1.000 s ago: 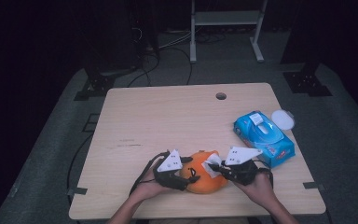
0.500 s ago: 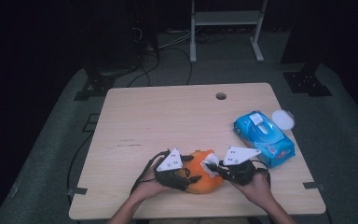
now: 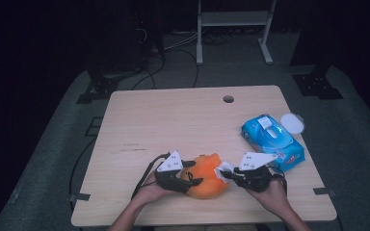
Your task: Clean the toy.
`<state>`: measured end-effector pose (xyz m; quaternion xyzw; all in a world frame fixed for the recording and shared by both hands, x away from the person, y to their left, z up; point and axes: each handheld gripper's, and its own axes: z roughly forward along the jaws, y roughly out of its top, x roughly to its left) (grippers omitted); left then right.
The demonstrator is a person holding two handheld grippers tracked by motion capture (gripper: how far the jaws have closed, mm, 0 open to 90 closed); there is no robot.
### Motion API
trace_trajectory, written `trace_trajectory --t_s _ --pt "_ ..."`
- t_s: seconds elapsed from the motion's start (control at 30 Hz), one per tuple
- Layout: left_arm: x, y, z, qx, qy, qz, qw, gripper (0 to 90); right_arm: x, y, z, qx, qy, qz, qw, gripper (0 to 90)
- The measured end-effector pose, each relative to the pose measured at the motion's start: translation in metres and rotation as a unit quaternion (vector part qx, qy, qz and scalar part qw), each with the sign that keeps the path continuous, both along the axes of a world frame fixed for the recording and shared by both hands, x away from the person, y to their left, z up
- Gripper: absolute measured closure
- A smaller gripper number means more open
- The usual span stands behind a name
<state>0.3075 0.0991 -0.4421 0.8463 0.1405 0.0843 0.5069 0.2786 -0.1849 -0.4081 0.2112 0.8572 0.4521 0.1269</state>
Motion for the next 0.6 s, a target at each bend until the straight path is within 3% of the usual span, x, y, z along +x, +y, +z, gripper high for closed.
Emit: trace_trajectory --t_s 0.17,0.3,0.5,0.6 --pt "-0.004 -0.001 -0.001 0.004 -0.009 -0.023 0.9997 38.4 0.014 0.003 0.003 0.011 -0.008 -0.021 0.9997 86.6" --pt "-0.003 -0.001 -0.001 0.002 -0.004 -0.015 0.9999 38.4 0.026 0.0 -0.001 0.028 0.019 -0.03 0.999 86.5" --pt "0.001 0.005 -0.002 -0.009 0.013 0.005 0.9999 37.6 0.013 -0.01 -0.006 0.02 0.05 -0.02 0.9984 86.5" --pt "-0.001 0.003 -0.002 -0.007 0.007 0.002 0.9999 37.3 0.004 -0.016 -0.01 0.017 0.062 -0.017 0.9978 86.5"
